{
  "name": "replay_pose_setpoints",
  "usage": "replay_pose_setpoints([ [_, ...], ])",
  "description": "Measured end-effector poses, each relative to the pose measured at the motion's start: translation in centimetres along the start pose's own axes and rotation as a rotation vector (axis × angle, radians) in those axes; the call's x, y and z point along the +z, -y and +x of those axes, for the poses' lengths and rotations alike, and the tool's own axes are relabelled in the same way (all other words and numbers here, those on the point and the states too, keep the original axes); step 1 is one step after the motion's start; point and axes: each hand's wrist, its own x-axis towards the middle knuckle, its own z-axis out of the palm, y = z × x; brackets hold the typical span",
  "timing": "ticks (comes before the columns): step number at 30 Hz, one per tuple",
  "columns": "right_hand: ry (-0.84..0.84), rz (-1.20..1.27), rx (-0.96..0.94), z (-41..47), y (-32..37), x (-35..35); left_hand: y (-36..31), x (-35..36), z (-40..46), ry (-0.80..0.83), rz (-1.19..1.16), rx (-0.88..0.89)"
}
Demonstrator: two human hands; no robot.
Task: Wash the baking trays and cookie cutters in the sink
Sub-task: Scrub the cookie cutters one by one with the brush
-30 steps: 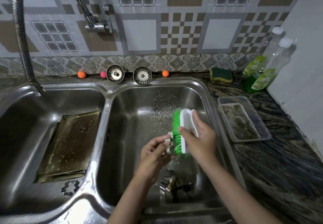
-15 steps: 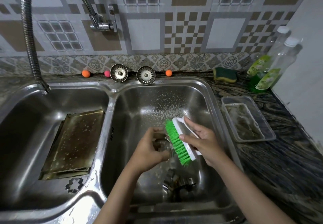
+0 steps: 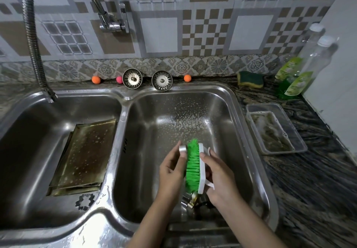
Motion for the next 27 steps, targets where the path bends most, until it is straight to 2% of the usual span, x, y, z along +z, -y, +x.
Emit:
replay_pose_setpoints([
  [5,0.073,-0.207,-0.185,-1.4,0.5,-0.1,-0.5,-1.2,0.5,-0.096,-0.044,-0.052],
  [9,0.115,-0.45,-0.319,-1.1,1.2,0.1,-0.7,-1.6,0.1,0.074,-0.015,-0.134],
  [12,0.071,-0.488,-0.383,0.3,2.3,0.3,-0.5,-1.8,-0.9,0.2,0.032,-0.177],
  [14,0.031,-0.505,-0.391,1.3,2.5,0.3,-0.5,-2.0,-1.2,0.215,0.064,-0.183],
  [17,-0.006,-0.505,-0.384,1.0,1.9,0.3,-0.3,-2.0,-0.3,0.129,0.032,-0.225],
  [20,0.097,-0.549,-0.405,-0.4,0.6,0.4,-0.7,-1.9,0.8,0.056,-0.067,-0.222],
  [25,-0.013,-0.56,-0.536,1.3,1.3,0.3,-0.9,-2.2,-0.1,0.236,0.053,-0.209],
  [27,-0.024,-0.562,-0.556,2.1,1.6,0.6,-1.2,-2.9,-0.1,0.25,0.084,-0.221],
])
